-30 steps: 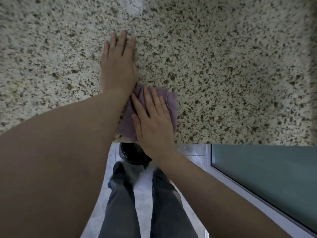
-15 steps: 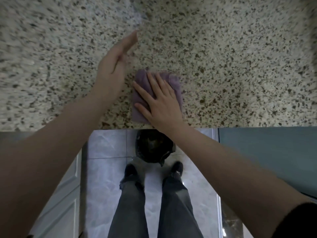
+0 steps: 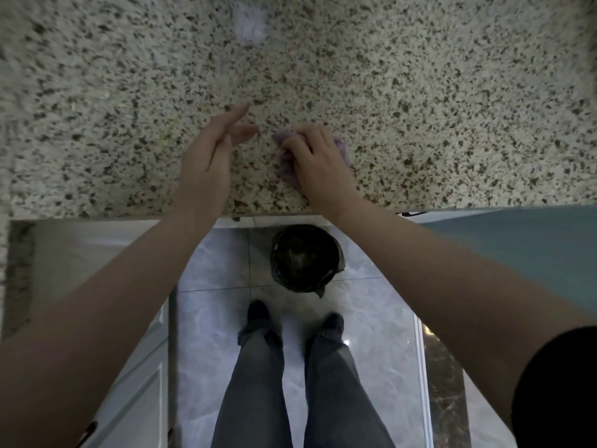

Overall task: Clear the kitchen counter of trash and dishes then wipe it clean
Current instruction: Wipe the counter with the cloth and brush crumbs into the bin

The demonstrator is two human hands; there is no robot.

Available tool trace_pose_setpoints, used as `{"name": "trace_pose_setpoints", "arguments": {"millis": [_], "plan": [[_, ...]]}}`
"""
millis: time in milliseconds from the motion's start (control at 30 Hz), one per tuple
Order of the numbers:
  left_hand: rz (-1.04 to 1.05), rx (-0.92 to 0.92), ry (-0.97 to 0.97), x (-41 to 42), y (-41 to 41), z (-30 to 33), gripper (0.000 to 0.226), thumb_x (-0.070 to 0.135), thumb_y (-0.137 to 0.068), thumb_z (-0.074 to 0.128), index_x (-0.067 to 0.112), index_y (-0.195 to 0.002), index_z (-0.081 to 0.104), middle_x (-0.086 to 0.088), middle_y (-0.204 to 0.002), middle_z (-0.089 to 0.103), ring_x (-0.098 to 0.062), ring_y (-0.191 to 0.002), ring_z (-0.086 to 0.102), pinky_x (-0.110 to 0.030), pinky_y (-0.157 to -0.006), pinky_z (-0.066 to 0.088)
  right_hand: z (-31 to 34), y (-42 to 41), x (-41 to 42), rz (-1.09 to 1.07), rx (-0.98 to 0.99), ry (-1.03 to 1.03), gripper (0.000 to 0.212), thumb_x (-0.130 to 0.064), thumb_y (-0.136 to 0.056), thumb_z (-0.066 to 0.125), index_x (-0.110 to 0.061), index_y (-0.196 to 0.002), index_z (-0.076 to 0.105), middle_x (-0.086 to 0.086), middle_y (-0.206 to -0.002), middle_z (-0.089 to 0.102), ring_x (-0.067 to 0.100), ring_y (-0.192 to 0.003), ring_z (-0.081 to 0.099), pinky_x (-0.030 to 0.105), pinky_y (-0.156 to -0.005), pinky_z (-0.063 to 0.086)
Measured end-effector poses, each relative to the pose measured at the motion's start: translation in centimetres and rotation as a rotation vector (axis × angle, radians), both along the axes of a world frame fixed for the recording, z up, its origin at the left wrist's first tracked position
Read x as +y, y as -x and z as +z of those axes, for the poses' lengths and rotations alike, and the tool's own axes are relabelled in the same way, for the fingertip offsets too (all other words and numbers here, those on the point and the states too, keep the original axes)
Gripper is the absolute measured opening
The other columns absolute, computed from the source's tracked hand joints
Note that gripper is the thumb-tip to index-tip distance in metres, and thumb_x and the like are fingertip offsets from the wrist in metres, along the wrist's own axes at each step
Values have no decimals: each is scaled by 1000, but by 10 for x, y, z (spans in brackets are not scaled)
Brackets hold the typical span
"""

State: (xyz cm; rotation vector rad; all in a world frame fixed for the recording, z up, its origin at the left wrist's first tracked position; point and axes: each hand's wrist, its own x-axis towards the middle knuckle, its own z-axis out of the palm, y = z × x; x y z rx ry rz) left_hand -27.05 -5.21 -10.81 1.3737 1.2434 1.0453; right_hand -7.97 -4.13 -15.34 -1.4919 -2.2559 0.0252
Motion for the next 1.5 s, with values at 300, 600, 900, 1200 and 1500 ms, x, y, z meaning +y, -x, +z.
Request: {"name": "trace_pose_setpoints", "arguments": {"millis": [300, 600, 900, 1200, 1500], "plan": [[83, -79, 76, -43, -14, 2, 38, 6, -105, 29, 10, -130, 56, -11, -110, 69, -22, -101, 68, -31, -91, 53, -9, -20, -20, 45, -12, 38, 19, -20, -97, 54, -15, -115, 46, 16, -97, 56, 28, -84, 58, 41, -69, 51], [195, -118, 97, -127, -61, -22, 32, 19, -105, 37, 10, -95, 66, -19, -68, 60, -35, -55, 49, -35, -51, 38, -4, -42, -59, 18, -120, 61, 19, -30, -100, 46, -16, -102, 58, 8, -99, 60, 25, -89, 57, 42, -78, 50], [198, -114, 291, -183, -106, -88, 32, 18, -104, 39, 9, -91, 67, -12, -65, 60, -32, -59, 51, -33, -54, 41, -25, -59, -116, -49, 138, 44, 15, -14, -94, 60, -2, -103, 65, 12, -109, 60, 23, -102, 57, 43, -81, 49], [294, -143, 681, -191, -132, -224, 26, 19, -103, 44, 12, -92, 66, -15, -78, 67, -17, -66, 61, -25, -60, 47, -148, -74, -163, -406, 734, 463, 17, -6, -99, 44, -15, -102, 59, 12, -107, 65, 18, -91, 64, 36, -76, 54], [314, -733, 1261, -184, -148, -341, 46, 47, -93, 55, 20, -130, 49, -5, -127, 60, -28, -122, 55, -43, -102, 46, -288, -94, -153, -887, 1898, 1331, 49, -40, -102, 47, -11, -141, 51, 9, -120, 65, 21, -101, 68, 35, -82, 58]]}}
